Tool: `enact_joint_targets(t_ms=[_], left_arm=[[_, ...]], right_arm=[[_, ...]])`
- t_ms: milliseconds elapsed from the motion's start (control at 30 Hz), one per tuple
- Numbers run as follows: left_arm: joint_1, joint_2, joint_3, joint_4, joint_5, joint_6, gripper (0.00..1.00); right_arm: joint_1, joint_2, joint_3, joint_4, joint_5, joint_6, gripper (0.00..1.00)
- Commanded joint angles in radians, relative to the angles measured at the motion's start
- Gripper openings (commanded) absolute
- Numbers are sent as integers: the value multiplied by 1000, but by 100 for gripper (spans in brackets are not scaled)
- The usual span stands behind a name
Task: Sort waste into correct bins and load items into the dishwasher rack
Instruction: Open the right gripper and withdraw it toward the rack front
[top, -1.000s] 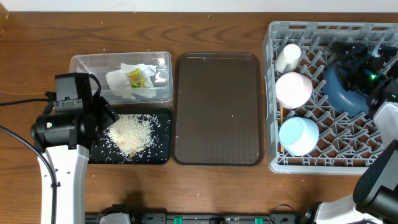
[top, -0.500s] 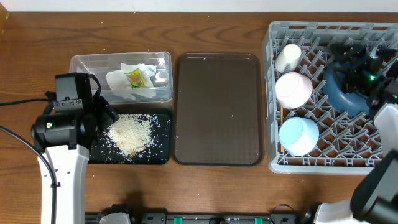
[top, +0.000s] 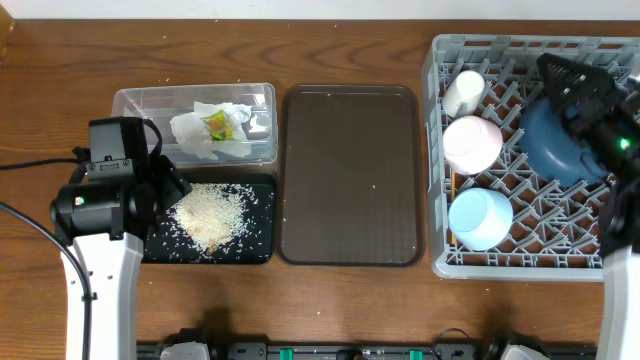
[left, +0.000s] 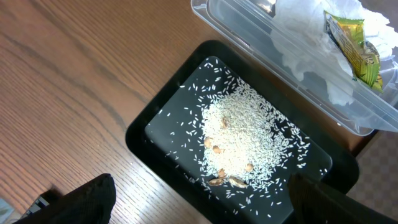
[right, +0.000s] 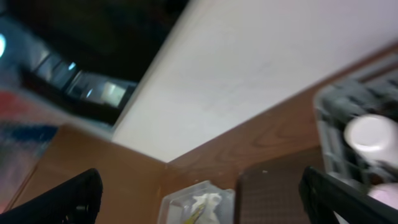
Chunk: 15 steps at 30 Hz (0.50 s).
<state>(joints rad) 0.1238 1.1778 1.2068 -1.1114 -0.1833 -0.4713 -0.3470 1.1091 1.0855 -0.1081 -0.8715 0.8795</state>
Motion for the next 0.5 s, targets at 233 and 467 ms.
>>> enact_joint_targets(t_ms=[233, 467], left_arm=[[5, -2, 20, -3, -12, -2, 91], [5, -2, 20, -3, -12, -2, 91]], right_arm=[[278, -309, 6, -14, 135, -478, 99], [409, -541, 2, -184, 351, -710, 99]])
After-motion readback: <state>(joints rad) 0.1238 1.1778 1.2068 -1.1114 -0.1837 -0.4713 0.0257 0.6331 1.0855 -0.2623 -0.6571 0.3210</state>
